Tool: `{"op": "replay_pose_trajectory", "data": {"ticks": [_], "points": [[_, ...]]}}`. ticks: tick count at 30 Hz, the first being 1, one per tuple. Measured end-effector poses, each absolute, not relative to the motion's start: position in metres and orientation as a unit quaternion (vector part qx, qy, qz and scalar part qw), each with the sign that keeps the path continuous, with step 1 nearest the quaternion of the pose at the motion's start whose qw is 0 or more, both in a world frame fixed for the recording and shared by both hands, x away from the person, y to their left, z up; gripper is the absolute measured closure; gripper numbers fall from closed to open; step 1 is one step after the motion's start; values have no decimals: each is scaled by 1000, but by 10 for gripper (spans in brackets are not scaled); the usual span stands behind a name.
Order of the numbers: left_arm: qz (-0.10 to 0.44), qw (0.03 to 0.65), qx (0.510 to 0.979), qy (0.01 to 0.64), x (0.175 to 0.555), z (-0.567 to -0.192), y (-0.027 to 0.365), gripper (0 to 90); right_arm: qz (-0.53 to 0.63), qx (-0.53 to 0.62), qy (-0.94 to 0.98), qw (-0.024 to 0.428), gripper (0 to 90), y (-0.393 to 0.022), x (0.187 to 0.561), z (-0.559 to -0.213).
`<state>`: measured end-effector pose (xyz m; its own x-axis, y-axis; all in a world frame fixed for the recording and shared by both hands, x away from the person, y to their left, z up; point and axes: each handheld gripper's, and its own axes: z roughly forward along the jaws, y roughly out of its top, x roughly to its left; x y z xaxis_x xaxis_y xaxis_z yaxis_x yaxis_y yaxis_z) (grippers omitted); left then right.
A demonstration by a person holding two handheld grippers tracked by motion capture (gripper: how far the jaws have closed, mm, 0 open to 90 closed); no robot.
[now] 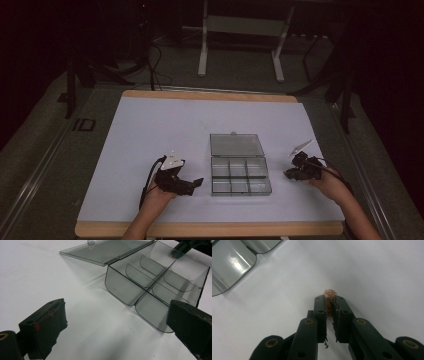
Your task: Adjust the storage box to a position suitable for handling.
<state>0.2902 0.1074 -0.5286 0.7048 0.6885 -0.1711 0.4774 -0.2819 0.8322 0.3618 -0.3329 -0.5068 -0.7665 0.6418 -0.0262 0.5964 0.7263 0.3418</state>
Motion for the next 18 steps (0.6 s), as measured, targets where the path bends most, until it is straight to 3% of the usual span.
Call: {"op": "replay_pose_trajectory", "data": {"ticks": [18], "points": [[110,477,789,372,291,-532,110,34,181,327,923,91,848,-338,358,-487]]}}
